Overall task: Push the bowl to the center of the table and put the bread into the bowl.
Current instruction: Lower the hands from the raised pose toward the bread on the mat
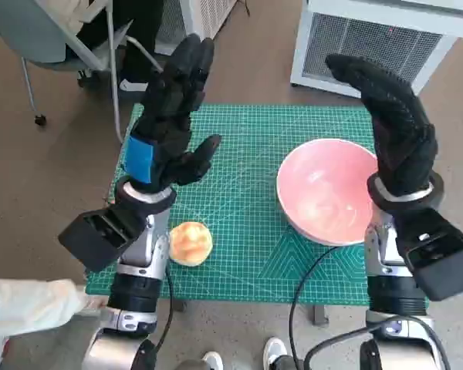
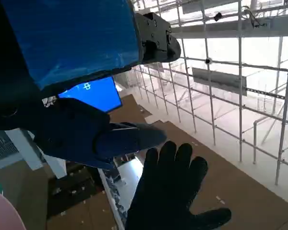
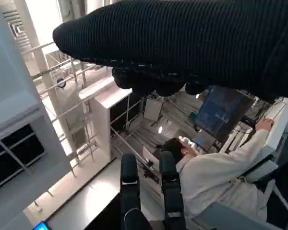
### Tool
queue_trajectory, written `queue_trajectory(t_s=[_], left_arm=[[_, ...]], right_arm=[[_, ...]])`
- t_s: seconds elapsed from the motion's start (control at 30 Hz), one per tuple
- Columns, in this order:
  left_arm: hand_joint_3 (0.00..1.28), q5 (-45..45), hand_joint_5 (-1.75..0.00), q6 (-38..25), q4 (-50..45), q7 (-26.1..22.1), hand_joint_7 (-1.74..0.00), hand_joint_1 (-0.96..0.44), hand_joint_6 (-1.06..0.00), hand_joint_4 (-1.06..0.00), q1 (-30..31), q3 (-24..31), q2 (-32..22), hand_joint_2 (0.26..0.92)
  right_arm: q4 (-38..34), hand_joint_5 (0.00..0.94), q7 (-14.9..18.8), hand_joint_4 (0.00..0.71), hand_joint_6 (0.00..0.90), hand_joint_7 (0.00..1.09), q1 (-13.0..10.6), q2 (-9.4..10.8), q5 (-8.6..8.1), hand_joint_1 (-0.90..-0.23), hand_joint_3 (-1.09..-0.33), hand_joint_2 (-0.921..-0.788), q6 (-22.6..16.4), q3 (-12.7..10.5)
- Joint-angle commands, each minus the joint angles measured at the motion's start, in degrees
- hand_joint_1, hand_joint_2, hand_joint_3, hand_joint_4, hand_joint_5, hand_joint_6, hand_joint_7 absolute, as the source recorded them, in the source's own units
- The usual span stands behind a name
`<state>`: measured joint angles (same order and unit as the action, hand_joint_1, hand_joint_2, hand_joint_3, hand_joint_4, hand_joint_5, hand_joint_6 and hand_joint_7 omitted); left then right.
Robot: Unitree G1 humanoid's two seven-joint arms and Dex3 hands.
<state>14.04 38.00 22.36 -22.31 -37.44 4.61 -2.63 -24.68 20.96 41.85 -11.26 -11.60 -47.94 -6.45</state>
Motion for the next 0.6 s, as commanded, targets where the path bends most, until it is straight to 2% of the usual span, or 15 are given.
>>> queue_trajectory(t_s=[0.03,0.37,0.6], left_arm=[[0.4,0.2,-0.01,-0.1,-0.5,0.1,-0.29,-0.46,-0.13,-0.17,0.2,0.1,-0.2,0.921],[0.4,-0.2,0.0,0.1,-0.4,0.5,-0.3,-0.47,-0.13,-0.17,0.5,0.1,0.1,0.921],[0.4,-0.3,0.0,0.3,-0.5,0.6,-0.3,-0.47,-0.12,-0.17,0.8,0.1,0.2,0.921]], right_arm=[[-0.5,0.004,0.6,0.261,0.204,0.28,-0.8,-0.5,-0.71,-0.553,-0.752,-0.921,0.2,-0.2],[-0.6,0.005,0.2,0.267,0.206,0.28,-1.2,-0.3,-0.33,-0.539,-0.755,-0.921,0.1,-0.4],[-0.2,0.003,0.5,0.266,0.207,0.28,-1.6,-0.5,-0.91,-0.547,-0.753,-0.921,0.4,-0.5]])
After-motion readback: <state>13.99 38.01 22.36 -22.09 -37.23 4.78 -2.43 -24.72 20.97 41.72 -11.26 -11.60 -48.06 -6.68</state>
